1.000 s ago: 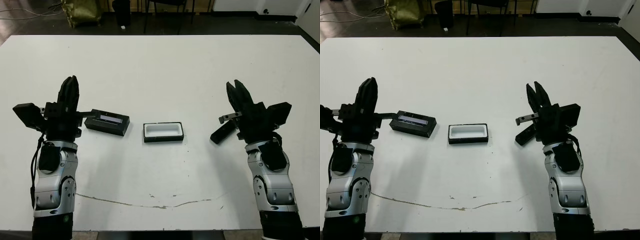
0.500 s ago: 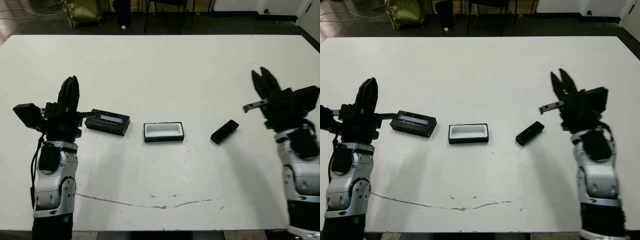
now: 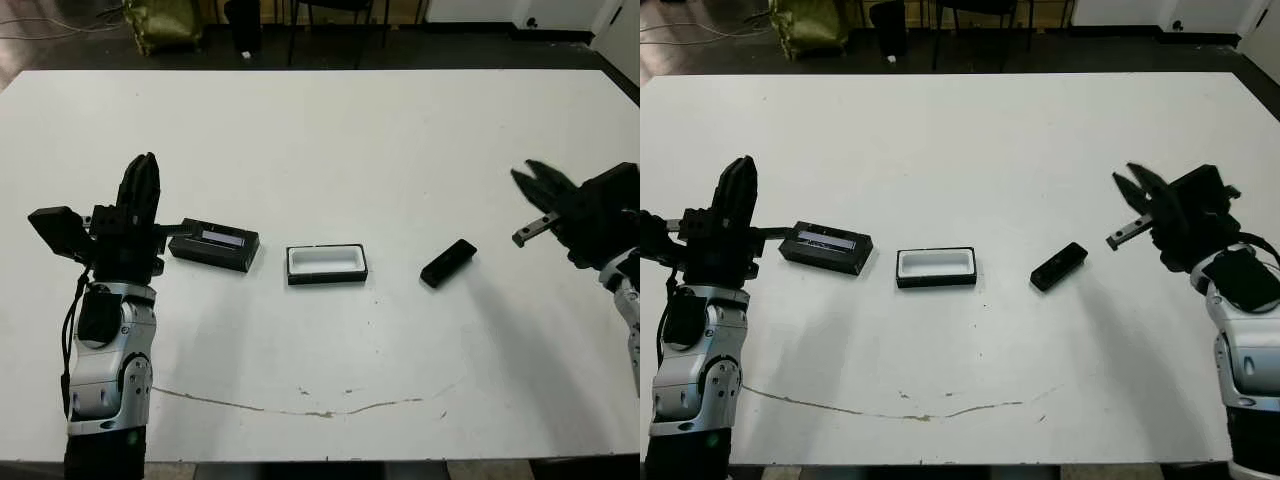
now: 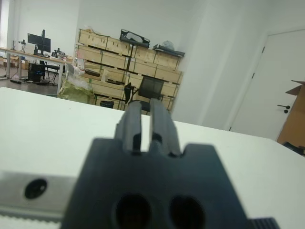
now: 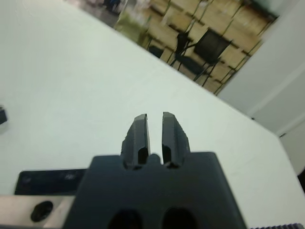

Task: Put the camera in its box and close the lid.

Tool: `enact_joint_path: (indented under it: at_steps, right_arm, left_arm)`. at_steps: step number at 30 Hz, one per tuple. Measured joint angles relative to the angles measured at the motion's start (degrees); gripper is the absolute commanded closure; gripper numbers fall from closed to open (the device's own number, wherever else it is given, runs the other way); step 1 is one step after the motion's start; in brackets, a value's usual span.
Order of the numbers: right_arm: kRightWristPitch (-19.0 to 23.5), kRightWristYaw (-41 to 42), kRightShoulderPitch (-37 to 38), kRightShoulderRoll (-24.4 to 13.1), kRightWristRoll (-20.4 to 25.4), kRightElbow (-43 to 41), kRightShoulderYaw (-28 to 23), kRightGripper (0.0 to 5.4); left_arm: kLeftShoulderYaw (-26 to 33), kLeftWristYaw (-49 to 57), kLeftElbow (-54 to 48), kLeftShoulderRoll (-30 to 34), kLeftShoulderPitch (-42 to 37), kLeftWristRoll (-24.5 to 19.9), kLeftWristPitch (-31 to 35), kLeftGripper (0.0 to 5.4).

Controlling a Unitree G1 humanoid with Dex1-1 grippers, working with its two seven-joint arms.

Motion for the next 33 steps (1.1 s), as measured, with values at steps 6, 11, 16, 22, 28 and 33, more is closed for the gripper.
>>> enact_joint_path:
  at_steps: [6,11,16,22,28,33]
  right_arm:
    - [-0.1,9.4,-0.2,-5.8,0.9,1.8,0.7,5.4]
    - [2.4,14.4,0.4,-12.4,-0.9,-1.4,2.3,5.4]
    - [6.7,16.1,1.5,-14.8,-1.4,-5.2,3.6,5.4]
    - [8.0,19.3,1.7,-17.7,-1.5,-6.7,4.6,5.4]
    - [7.7,22.3,1.0,-18.3,-1.4,-5.0,6.3,5.4]
    - [7.9,22.7,-0.5,-18.3,-1.5,-4.9,7.6,5.4]
  left_arm:
    - [0.0,0.0,-0.1,0.0,0.0,0.0,0.4,5.39]
    - [0.1,-0.2,-0.2,0.0,0.0,-0.1,0.4,5.39]
    - [0.1,-0.5,-0.2,0.0,0.0,-0.5,0.4,5.39]
    - [0.2,-1.1,0.2,0.1,0.0,-0.1,-0.2,5.39]
    - [0.2,-1.8,0.9,0.1,0.2,0.0,-1.4,5.39]
    - [0.2,-1.8,0.9,0.1,0.2,0.0,-1.4,5.39]
